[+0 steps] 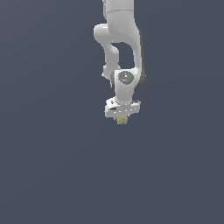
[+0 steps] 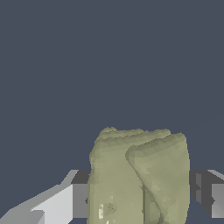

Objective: Pick up the object and move it to a goal position.

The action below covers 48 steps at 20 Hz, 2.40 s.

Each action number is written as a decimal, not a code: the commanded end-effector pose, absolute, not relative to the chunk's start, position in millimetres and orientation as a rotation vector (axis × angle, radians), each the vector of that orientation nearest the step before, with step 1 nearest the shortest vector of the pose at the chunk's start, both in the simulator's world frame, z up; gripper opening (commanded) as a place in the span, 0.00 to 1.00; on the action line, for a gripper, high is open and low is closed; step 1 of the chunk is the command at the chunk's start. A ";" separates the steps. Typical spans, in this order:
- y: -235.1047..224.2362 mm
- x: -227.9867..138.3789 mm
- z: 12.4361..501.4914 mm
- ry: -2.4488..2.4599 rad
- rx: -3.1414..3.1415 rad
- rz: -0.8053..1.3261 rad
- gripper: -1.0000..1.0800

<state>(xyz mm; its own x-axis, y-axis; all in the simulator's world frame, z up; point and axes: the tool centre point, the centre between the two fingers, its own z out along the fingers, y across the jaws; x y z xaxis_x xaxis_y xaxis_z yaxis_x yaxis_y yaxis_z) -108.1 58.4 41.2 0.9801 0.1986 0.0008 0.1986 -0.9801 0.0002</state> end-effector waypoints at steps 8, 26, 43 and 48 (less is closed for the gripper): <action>55.3 -107.8 49.6 0.313 3.126 0.001 0.00; 9.5 -102.5 178.3 0.315 3.128 0.001 0.00; -50.3 -92.8 346.3 0.315 3.128 0.001 0.00; -68.3 -88.5 395.7 0.314 3.127 0.000 0.00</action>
<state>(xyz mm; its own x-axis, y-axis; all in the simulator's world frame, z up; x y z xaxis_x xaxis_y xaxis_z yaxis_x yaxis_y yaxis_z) -89.3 -62.9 380.5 0.9801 0.1985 0.0014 0.1985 -0.9801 -0.0016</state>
